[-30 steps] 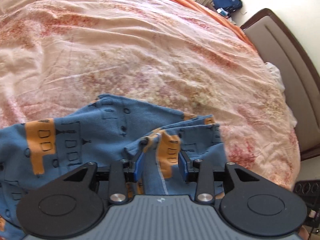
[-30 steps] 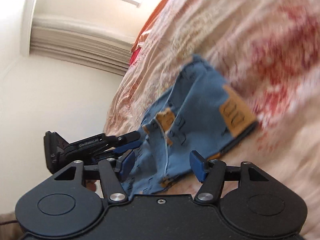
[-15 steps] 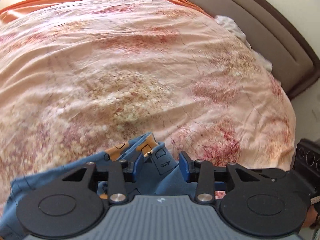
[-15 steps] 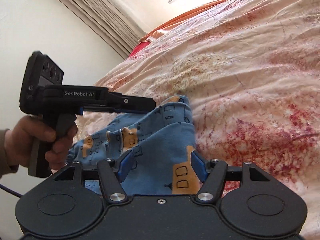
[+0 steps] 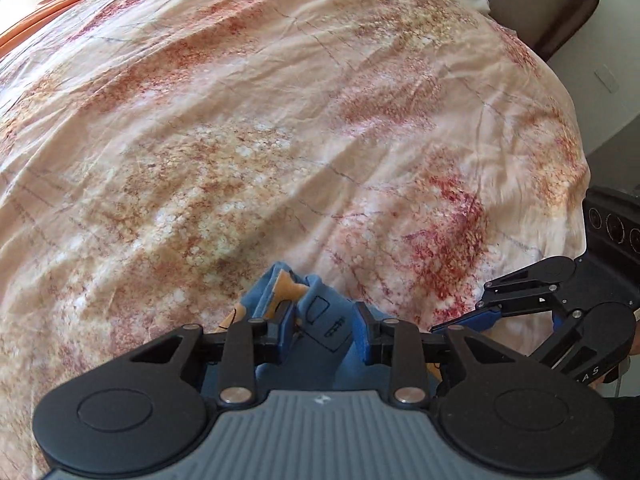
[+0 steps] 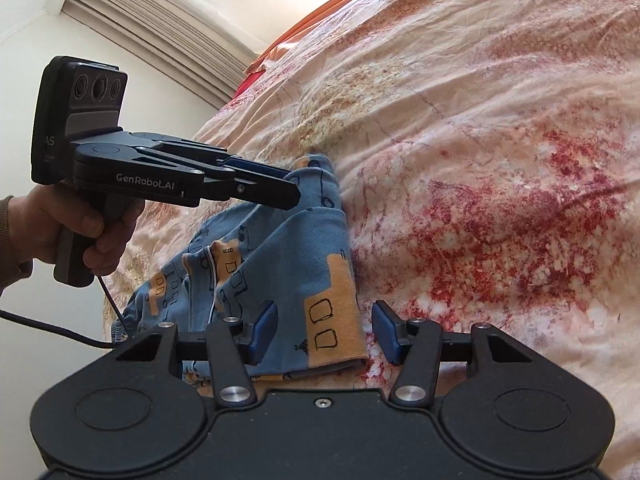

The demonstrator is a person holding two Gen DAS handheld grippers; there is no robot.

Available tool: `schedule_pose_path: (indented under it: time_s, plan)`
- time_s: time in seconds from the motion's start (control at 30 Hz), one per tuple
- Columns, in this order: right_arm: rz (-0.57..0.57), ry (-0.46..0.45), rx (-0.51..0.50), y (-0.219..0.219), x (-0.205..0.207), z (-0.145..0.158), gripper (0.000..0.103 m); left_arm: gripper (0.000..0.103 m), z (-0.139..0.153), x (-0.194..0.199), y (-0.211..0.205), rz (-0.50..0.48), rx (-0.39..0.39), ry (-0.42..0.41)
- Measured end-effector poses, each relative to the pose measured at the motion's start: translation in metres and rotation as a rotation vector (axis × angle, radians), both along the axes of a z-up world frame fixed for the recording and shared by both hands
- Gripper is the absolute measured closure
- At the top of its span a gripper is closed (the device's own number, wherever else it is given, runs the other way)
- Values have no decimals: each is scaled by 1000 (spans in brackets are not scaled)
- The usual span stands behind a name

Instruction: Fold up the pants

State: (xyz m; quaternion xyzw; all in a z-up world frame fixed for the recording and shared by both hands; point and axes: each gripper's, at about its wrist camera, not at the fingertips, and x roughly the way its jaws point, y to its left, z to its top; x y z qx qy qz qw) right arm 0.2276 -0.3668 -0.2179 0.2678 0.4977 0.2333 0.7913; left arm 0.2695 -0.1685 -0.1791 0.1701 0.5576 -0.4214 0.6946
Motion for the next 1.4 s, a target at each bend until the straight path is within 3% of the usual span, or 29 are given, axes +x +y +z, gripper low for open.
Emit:
schedule_pose_path:
  time_s: [0.1,0.17,0.23,0.27,0.37,0.53,0.67,0.73,0.87,0.93,1.0,1.1,1.23,1.33,1.4]
  plan:
    - [4,6,1,2,-16,1,52,70,-1,5,0,15,9,1]
    - [3,10,-1,4,-24,1,60,70,-2,9,1,28,15,4]
    - [1,8,-10,4,-28,-1,72,82,-5,13,1,35,22,26]
    - [-3,10,-15,4,-37,0,75,93,-7,14,0,24,19,43]
    - [-8,15,-24,5,-48,1,78,100,-5,10,-1,-5,14,44]
    - [-16,18,-35,6,-62,2,81,102,0,7,3,17,2,5]
    - [-19,15,-44,7,-70,4,84,103,4,20,18,162,5,-58]
    - [-19,20,-46,8,-76,3,85,103,-1,21,19,175,27,-61]
    - [-28,33,-44,9,-87,0,85,100,-7,18,13,212,89,-148]
    - [-40,48,-33,7,-88,0,85,93,2,25,23,294,14,-123]
    - [-63,22,-44,2,-92,11,78,77,16,27,37,355,-65,-101]
    - [-80,-38,-55,-2,-93,28,68,69,28,13,52,357,-131,-69]
    - [-39,-74,-127,5,-82,33,65,67,12,-27,70,322,4,-70]
    - [8,-134,-103,9,-63,45,63,66,2,-56,99,374,-24,3]
    - [77,-172,-100,20,-45,51,58,65,-5,-67,114,416,-1,0]
